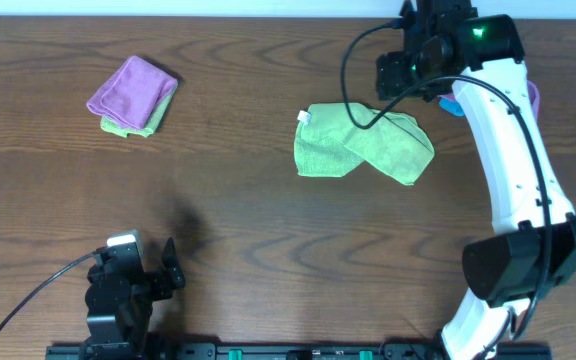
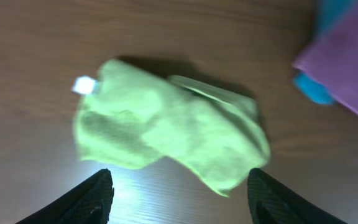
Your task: Fold the cloth
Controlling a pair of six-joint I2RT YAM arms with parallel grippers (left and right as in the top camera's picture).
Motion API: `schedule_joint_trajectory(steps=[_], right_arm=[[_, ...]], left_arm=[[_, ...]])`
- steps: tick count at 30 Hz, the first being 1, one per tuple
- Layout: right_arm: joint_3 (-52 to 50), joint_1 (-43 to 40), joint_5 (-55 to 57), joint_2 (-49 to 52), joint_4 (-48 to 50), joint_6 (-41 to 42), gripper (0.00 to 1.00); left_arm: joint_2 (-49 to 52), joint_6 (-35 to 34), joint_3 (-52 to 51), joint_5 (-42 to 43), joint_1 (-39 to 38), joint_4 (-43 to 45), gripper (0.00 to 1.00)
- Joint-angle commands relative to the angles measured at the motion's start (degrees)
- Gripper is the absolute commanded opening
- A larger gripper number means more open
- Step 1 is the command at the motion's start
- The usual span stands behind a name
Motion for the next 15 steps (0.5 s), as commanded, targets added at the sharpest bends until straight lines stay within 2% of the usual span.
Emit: schedule_joint_trajectory(steps=[1, 4, 7, 10, 15], right_arm=[[0.02, 0.17, -14.05, 2.64, 1.05, -9.05, 0.68], [-0.52, 1.29, -19.02, 6.27, 1.57, -15.98, 0.67], [-0.52, 3.54, -19.04, 10.40, 2.62, -20.61, 0.67], [-0.52, 6.38, -13.81, 13.27, 5.42, -20.98, 0.66], [-0.52, 10.99, -2.60, 15.98, 10.08, -21.75, 0.66]], left_arm=[[-0.37, -0.26, -0.24, 2.99, -0.26, 1.05, 0.95], [-0.37, -0.24, -0.24, 10.03, -0.26, 2.89, 0.95], [0.17, -0.94, 0.02, 16.17, -0.26, 5.03, 0.95], [2.78, -4.39, 1.40, 17.03, -0.26, 5.16, 0.95], [12.50, -4.44, 7.50, 17.97, -0.26, 4.76, 0.95]])
